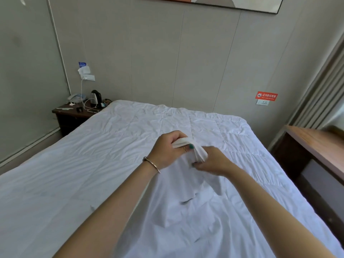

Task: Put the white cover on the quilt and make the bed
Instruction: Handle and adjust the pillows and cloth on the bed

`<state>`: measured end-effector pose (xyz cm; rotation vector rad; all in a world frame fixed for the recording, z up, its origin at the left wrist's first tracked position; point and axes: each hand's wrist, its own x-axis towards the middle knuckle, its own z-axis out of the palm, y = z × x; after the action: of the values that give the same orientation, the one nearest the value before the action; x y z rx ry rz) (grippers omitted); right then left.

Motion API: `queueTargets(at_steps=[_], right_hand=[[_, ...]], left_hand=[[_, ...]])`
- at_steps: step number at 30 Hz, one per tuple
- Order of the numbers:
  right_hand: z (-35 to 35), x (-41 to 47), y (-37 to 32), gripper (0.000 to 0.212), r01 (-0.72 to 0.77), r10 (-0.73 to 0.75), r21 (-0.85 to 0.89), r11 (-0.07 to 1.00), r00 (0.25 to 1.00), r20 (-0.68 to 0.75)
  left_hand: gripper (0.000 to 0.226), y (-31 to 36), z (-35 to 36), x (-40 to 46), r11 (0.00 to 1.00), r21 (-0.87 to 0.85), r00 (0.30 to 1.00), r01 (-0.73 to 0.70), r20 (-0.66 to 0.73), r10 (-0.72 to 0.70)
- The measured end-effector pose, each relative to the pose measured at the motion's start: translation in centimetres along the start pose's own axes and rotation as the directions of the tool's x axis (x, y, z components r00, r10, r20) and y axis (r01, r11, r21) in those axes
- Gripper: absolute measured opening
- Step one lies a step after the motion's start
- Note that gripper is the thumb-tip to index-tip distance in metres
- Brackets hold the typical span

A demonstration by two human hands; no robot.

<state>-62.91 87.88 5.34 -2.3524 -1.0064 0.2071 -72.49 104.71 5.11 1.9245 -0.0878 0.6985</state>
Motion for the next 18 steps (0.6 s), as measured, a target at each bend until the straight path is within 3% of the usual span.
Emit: queueTargets(at_steps=[3,6,8,10,12,14,15,16,17,18], right_hand=[[2.3,-0.2,3.4,0.024,-0.17,0.181,0.104,0.98,0.979,-0.097],[3.2,-0.7,5.0,0.012,-0.159,0.202,0.29,0.944,0.971,-0.126],[2.4,-0.2,4.6,0.023,-0.102,0.13,0.185,0.978,0.981,-0.146],[-0.9,0.6,2.2,0.032,-0.008,0.026,0.063,0.998,0.954,-0.297],[-6.4,0.9,-2.1,0.038,0.174,-0.158,-0.022,0.985,0.826,-0.541],[-11.0,0.8,-6.0,0.031,0.334,-0.348,-0.186,0.924,0.535,-0.77],[-12.0,0.9,-7.0,0.023,0.342,-0.396,-0.269,0.9,0.389,-0.832],[-12.0,0.8,-7.6,0.015,0.259,-0.389,-0.313,0.914,0.34,-0.856],[-11.0,1.2,-6.8,0.008,0.134,-0.338,-0.312,0.94,0.458,-0.822],[-9.2,1.6,-5.6,0.016,-0.02,-0.202,-0.296,0.955,0.686,-0.699]], left_hand=[[0.014,0.1,-0.7,-0.4,0.999,-0.032,0.997,0.007,-0.08,-0.009],[0.018,-0.1,-2.3,-0.5,0.999,0.019,0.992,0.029,-0.125,-0.027],[0.023,-0.4,-3.6,-0.4,0.996,0.059,0.986,0.074,-0.153,-0.064],[0.03,0.4,-5.3,-0.1,0.991,0.082,0.98,0.108,-0.179,-0.092],[0.033,3.0,-7.5,1.1,0.997,0.056,0.97,0.052,-0.242,-0.037],[0.034,6.3,-10.0,3.0,0.99,0.082,0.921,-0.111,-0.367,0.134],[0.037,7.4,-11.0,4.0,0.976,0.122,0.88,-0.182,-0.423,0.217],[0.039,7.4,-11.6,4.9,0.963,0.181,0.859,-0.201,-0.439,0.262],[0.045,6.7,-11.7,5.6,0.95,0.286,0.883,-0.126,-0.404,0.238],[0.056,5.3,-11.4,6.0,0.901,0.433,0.938,0.025,-0.323,0.128]])
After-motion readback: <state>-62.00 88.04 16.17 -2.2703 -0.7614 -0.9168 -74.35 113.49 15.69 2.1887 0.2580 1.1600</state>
